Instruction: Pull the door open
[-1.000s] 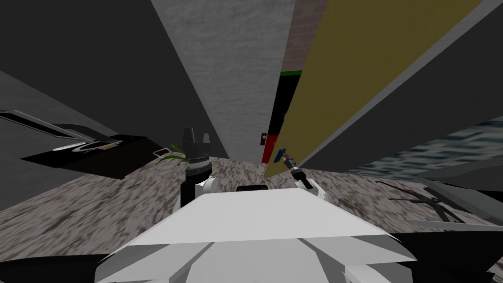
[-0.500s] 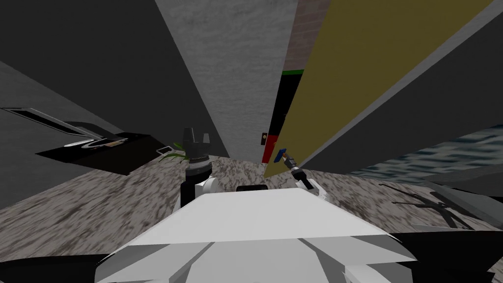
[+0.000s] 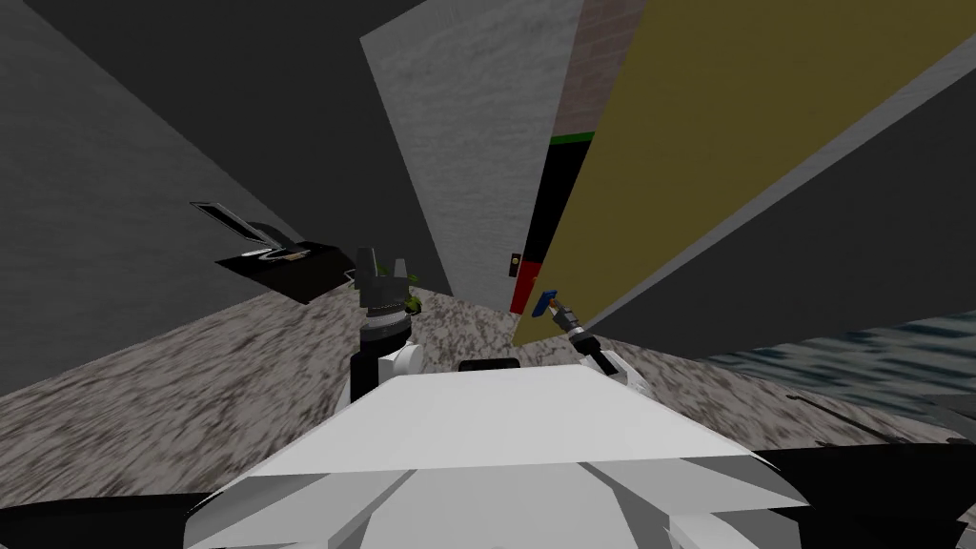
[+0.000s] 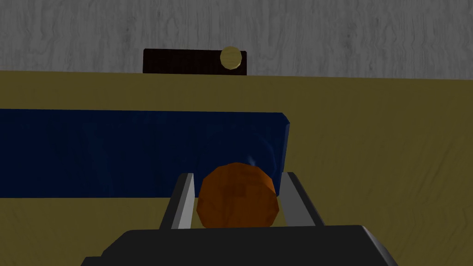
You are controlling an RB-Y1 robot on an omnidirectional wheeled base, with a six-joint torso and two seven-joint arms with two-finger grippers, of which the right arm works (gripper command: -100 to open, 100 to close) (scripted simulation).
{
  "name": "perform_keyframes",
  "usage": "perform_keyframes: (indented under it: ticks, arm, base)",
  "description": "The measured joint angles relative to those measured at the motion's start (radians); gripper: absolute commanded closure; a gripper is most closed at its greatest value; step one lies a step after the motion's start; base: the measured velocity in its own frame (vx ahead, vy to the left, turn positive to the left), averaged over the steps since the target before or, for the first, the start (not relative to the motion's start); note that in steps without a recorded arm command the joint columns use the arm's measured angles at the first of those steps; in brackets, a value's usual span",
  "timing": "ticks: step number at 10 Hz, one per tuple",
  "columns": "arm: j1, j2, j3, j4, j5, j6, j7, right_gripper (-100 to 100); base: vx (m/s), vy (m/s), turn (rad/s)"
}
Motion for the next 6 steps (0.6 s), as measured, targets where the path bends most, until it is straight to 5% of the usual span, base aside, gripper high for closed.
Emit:
perform_keyframes:
  ticks: [3, 6]
  arm:
    - [0.019, -0.033, 0.017, 0.021, 0.008, -0.052, -0.032, 100]
    - [0.022, -0.048, 0.024, 0.032, 0.012, -0.082, -0.046, 100]
  base:
    - [-0.181, -0.135, 0.205]
    - [-0.135, -0.058, 0.102]
